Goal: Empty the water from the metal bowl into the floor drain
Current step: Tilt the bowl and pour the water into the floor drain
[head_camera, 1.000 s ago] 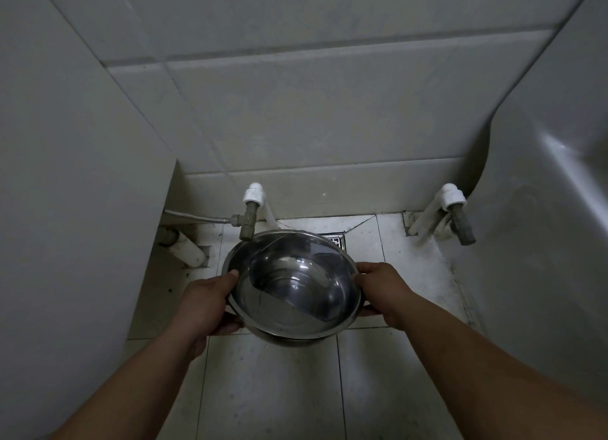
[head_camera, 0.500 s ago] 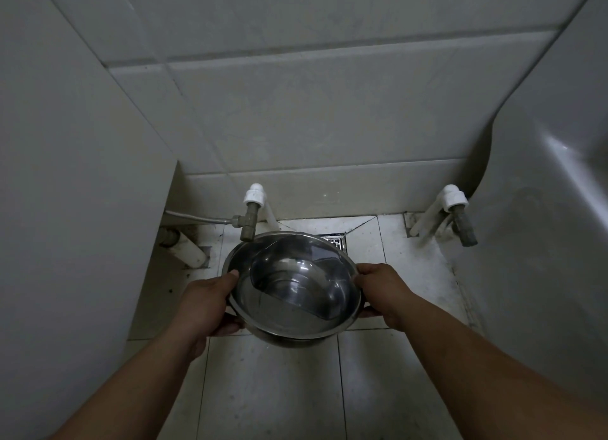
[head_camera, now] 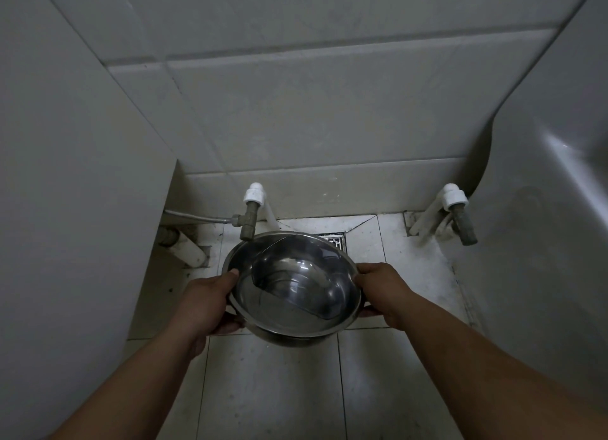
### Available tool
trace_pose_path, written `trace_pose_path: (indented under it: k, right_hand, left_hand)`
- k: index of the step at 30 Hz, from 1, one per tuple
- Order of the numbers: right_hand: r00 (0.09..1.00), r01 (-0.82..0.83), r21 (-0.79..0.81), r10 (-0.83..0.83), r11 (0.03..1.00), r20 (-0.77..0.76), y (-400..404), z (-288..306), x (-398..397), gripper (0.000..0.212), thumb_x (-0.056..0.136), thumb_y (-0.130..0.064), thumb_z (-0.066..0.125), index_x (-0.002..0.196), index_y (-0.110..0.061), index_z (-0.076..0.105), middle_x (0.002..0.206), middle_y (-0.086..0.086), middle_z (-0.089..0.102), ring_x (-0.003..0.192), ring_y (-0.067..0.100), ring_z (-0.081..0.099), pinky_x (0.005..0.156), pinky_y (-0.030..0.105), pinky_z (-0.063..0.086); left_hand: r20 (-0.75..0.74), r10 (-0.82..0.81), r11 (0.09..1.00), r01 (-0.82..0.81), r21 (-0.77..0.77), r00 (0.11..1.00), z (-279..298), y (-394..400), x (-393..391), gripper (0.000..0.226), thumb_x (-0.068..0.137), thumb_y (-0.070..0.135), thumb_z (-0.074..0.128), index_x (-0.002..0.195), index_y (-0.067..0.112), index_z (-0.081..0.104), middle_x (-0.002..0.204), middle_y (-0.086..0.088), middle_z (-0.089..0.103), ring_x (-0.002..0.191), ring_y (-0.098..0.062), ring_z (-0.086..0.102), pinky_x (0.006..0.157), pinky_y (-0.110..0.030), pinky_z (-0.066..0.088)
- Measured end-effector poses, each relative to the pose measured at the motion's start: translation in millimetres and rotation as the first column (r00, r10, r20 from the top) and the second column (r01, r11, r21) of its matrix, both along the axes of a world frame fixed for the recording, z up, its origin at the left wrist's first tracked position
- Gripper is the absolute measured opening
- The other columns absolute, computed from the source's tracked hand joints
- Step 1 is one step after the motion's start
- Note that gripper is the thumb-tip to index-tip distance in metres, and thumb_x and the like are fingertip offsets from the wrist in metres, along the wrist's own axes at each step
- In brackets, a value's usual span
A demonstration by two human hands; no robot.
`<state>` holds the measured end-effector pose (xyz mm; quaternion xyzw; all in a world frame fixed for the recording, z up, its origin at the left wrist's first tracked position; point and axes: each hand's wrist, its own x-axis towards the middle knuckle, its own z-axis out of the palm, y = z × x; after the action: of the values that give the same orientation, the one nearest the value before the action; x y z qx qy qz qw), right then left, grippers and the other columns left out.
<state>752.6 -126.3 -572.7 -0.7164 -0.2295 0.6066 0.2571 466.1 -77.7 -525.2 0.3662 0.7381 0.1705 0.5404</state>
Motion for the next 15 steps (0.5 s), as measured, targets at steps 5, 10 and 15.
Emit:
trace_pose_path:
  k: [5, 10, 15]
  right_hand:
    - [1.0, 0.009, -0.005, -0.009, 1.0, -0.002, 0.5, -1.6, -0.1, 0.033, 0.095, 0.005, 0.054, 0.092, -0.016, 0.08, 0.072, 0.012, 0.078, 0.059, 0.021, 0.072, 0.052, 0.029, 0.061]
    - [1.0, 0.009, -0.001, -0.009, 1.0, -0.006, -0.6, -1.7, 0.2, 0.032, 0.095, 0.004, 0.055, 0.093, -0.015, 0.08, 0.077, 0.014, 0.078, 0.064, 0.024, 0.072, 0.053, 0.03, 0.062]
    - [1.0, 0.007, -0.006, -0.007, 1.0, -0.004, -0.7, -0.9, 0.2, 0.033, 0.095, 0.006, 0.053, 0.096, -0.013, 0.08, 0.077, 0.015, 0.077, 0.063, 0.025, 0.07, 0.052, 0.03, 0.061]
  left_hand:
    - [-0.007, -0.006, 1.0, 0.006, 0.001, 1.0, -2.4, 0.9, -1.6, 0.036, 0.101, 0.042, 0.062, 0.093, 0.01, 0.077, 0.063, -0.007, 0.079, 0.052, -0.03, 0.077, 0.047, -0.03, 0.061]
    - [-0.003, -0.007, 1.0, 0.007, -0.001, 1.0, -4.2, 2.4, -2.9, 0.037, 0.101, 0.044, 0.062, 0.092, 0.011, 0.077, 0.066, -0.008, 0.08, 0.054, -0.032, 0.078, 0.048, -0.031, 0.061]
    - [-0.005, -0.014, 1.0, 0.014, 0.004, 1.0, -4.2, 1.9, -3.1, 0.037, 0.101, 0.045, 0.061, 0.09, 0.012, 0.076, 0.066, -0.008, 0.08, 0.055, -0.033, 0.078, 0.047, -0.031, 0.061]
